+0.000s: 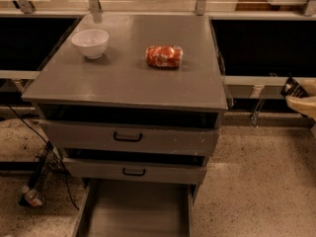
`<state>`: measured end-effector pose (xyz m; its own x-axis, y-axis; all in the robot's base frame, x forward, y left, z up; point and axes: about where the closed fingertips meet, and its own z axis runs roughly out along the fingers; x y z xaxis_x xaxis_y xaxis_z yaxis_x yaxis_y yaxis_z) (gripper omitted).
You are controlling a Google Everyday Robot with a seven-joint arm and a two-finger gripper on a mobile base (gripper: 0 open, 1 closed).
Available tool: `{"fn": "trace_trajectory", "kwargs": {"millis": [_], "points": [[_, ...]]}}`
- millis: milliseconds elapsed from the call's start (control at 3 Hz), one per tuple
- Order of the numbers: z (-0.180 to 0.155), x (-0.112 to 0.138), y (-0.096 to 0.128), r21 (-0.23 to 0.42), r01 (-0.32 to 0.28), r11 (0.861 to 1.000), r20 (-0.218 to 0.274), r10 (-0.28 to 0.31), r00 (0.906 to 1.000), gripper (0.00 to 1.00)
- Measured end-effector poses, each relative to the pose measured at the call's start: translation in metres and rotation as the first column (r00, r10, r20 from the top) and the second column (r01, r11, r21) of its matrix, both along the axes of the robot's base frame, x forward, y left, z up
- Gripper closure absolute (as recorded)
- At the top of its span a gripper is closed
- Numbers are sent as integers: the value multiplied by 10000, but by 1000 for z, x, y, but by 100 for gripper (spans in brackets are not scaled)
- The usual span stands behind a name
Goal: Pick rxbar chocolate from bottom drawer and place on counter
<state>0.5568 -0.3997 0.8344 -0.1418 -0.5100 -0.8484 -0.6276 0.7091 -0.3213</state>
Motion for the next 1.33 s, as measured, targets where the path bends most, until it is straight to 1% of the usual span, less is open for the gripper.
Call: {"fn": "trace_trajectory", "kwargs": {"millis": [333,667,1000,1333], "points": [[45,4,63,-244,-1229,9921,785,1244,9891,100],[45,4,63,-244,-1229,9921,785,1245,9891,100],[33,11,38,-511,-604,9969,387,624,9973,100],[25,32,43,-590,-641,9962,173,653,9977,100]]}}
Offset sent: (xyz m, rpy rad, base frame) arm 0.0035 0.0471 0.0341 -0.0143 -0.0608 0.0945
